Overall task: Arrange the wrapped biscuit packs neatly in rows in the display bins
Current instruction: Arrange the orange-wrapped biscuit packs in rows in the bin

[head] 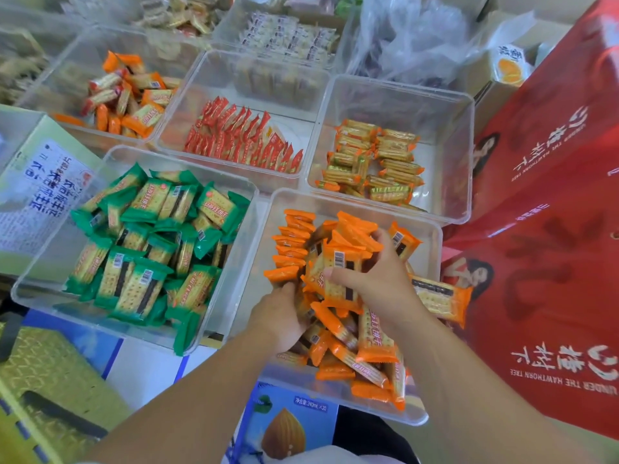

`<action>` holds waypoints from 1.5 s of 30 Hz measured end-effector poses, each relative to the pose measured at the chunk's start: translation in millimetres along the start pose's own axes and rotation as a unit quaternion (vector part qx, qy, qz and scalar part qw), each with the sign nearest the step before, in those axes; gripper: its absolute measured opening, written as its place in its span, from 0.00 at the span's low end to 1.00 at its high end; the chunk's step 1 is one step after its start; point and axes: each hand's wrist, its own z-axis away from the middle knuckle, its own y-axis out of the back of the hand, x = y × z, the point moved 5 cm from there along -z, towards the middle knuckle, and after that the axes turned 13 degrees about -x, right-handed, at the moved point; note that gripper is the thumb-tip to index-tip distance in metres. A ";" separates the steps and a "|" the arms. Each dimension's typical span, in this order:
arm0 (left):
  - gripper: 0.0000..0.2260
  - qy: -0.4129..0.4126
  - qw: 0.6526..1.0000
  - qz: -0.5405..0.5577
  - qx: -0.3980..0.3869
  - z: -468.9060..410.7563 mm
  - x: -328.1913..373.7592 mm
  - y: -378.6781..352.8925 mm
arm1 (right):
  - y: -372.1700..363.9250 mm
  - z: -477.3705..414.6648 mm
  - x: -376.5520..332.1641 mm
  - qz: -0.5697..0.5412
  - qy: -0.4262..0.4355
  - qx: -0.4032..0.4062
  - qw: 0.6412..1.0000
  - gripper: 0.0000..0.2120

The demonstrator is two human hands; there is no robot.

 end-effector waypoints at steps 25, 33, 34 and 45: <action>0.08 -0.126 0.849 -0.496 0.129 28.3 21.8 65.2 | -17.3 16.4 -15.5 0.066 0.089 -0.211 0.971 0.33; 0.07 -0.180 0.840 -0.508 0.065 12.5 25.5 86.5 | -87.8 16.1 5.5 0.350 0.150 -0.240 0.893 0.33; 0.07 -0.194 0.837 -0.506 0.077 13.7 25.0 87.4 | -91.9 16.1 9.6 0.409 0.165 -0.215 0.872 0.33; 0.14 -0.231 0.904 -0.345 0.103 50.6 9.0 95.3 | -99.4 5.0 27.7 0.592 0.133 -0.101 0.789 0.35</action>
